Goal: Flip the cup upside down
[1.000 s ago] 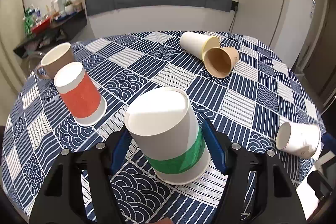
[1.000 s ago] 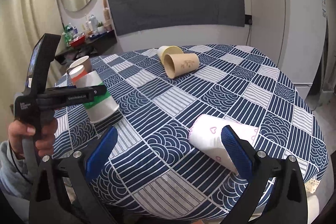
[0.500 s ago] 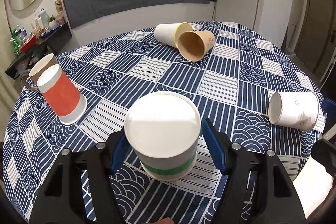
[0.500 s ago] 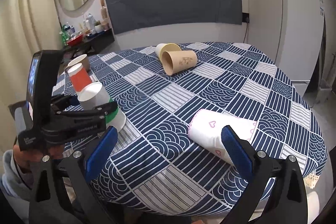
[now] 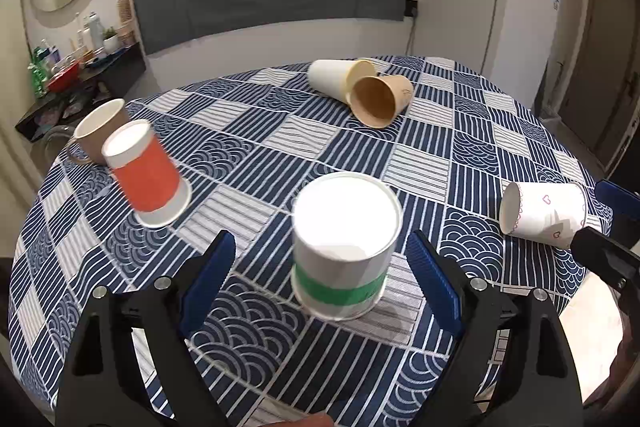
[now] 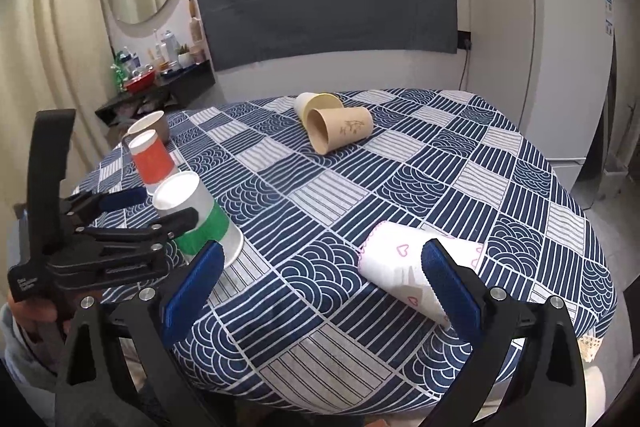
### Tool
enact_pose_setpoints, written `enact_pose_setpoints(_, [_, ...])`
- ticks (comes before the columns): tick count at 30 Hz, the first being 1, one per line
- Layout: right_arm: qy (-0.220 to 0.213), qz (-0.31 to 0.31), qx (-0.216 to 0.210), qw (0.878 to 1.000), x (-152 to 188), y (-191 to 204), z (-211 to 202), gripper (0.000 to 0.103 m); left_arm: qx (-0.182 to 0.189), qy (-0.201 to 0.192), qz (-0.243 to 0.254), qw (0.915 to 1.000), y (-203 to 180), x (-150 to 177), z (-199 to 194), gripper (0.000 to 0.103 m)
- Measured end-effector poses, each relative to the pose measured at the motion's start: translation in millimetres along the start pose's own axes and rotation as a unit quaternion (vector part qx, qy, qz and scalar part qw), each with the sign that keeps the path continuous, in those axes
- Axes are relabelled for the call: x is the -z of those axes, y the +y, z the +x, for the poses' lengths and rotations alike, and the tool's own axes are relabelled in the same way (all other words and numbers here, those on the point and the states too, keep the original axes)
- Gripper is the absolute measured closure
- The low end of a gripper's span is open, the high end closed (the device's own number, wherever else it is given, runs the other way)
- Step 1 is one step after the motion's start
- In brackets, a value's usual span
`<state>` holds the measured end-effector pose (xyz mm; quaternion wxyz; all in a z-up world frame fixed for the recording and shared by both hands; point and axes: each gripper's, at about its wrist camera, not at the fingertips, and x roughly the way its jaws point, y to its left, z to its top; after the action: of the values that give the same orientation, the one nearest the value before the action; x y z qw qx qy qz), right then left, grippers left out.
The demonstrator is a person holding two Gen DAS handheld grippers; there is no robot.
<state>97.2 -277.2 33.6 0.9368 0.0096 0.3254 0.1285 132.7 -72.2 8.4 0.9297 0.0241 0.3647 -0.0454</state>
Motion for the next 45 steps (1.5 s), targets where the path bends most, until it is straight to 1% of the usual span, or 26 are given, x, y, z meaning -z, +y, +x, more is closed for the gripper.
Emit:
enact_pose_setpoints(2, [-0.002, -0.004, 0.002, 1.0, -2, 4, 0, 0.008, -0.008, -0.005, -0.005, 0.9999, 7, 3, -8, 0.016])
enact_pose_setpoints(5, [-0.006, -0.01, 0.0, 1.0, -3, 13, 0, 0.008, -0.022, -0.012, -0.009, 0.9996, 16, 7, -22, 0.009])
enact_pose_setpoints(8, [-0.009, -0.017, -0.003, 1.0, -3, 24, 0, 0.008, -0.038, -0.025, -0.01, 0.9989, 26, 15, -38, 0.006])
enact_pose_setpoints(15, [-0.031, -0.043, 0.009, 0.999, 7, 54, -4, 0.008, -0.05, -0.034, -0.021, 0.9979, 42, 36, -59, 0.006])
enact_pose_setpoints(17, [-0.038, -0.046, 0.011, 0.998, 12, 61, -6, 0.008, -0.048, -0.03, -0.024, 0.9981, 45, 45, -62, 0.006])
enact_pose_setpoints(22, [-0.06, -0.066, 0.058, 0.994, 29, 83, -10, 0.008, -0.056, -0.023, -0.031, 0.9977, 53, 60, -64, 0.006])
enact_pose_setpoints(24, [-0.061, -0.066, 0.056, 0.994, 34, 88, -12, 0.008, -0.058, -0.025, -0.034, 0.9974, 56, 65, -65, 0.006])
enact_pose_setpoints(27, [-0.052, -0.065, 0.046, 0.995, 41, 93, -11, 0.008, -0.063, -0.03, -0.032, 0.9971, 58, 71, -69, 0.006])
enact_pose_setpoints(29, [-0.054, -0.066, 0.054, 0.995, 45, 95, -12, 0.008, -0.062, -0.032, -0.028, 0.9972, 57, 75, -71, 0.006])
enact_pose_setpoints(31, [-0.052, -0.068, 0.053, 0.995, 49, 96, -13, 0.008, -0.059, -0.036, -0.025, 0.9973, 55, 78, -73, 0.006])
enact_pose_setpoints(34, [-0.046, -0.061, 0.04, 0.996, 50, 94, -13, 0.008, -0.062, -0.04, -0.019, 0.9971, 52, 78, -74, 0.006])
enact_pose_setpoints(37, [-0.045, -0.051, 0.044, 0.997, 49, 89, -14, 0.008, -0.059, -0.046, -0.011, 0.9972, 47, 78, -75, 0.006])
enact_pose_setpoints(45, [-0.033, -0.034, 0.046, 0.998, 48, 79, -11, 0.008, -0.045, -0.036, -0.015, 0.9983, 45, 77, -67, 0.006])
